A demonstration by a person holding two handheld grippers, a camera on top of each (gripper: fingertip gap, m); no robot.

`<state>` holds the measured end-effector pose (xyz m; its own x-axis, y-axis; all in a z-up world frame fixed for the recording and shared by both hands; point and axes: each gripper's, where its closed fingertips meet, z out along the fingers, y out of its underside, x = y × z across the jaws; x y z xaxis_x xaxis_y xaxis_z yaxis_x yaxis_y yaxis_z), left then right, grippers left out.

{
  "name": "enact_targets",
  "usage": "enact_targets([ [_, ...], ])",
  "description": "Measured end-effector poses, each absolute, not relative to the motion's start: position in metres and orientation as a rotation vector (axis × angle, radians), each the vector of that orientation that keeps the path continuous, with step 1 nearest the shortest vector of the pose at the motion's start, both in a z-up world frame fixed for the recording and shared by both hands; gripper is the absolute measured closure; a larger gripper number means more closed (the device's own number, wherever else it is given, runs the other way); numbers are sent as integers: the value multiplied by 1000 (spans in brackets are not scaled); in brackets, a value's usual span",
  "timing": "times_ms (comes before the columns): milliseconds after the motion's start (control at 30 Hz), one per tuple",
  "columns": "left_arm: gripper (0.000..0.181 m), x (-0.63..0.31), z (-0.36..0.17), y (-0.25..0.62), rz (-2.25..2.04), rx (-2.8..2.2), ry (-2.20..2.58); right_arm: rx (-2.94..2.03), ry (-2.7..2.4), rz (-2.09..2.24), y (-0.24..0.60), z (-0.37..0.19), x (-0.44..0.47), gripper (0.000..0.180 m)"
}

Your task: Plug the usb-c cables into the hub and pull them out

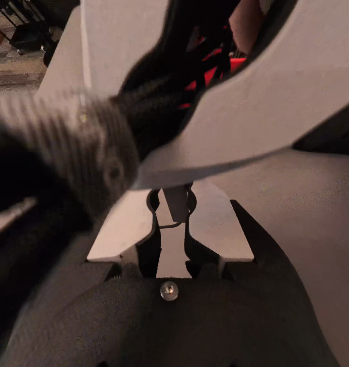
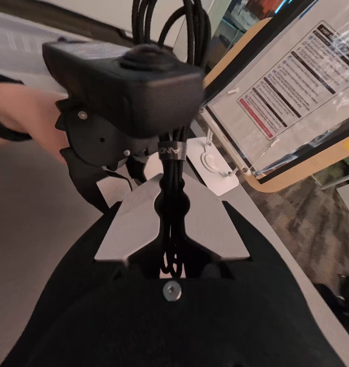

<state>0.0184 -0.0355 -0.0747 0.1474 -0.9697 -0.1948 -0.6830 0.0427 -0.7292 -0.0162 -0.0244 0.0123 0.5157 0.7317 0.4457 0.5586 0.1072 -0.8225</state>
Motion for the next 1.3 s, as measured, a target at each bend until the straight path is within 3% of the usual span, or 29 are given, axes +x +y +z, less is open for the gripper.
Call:
enact_targets([
  [200, 153, 29, -62, -35, -693, -1584, 1505, -1541, -926, 429, -19, 37, -4, 172],
  [467, 113, 45, -62, -31, -972, -1556, 1364, -1434, -615, 535, -12, 80, 41, 172],
  [667, 110, 47, -21, -23, -1149, -1430, 1057, -1291, -442, 613, -10, 100, 62, 172],
  [833, 118, 38, 11, -24, -1300, -1308, 856, -1183, -385, 718, -18, 110, 61, 172],
  [1067, 128, 37, 13, -26, -1239, -1274, 855, -1146, -355, 801, -23, 113, 56, 172],
  [1300, 154, 43, 11, -39, -1258, -1235, 924, -1140, -355, 846, -24, 113, 54, 171],
])
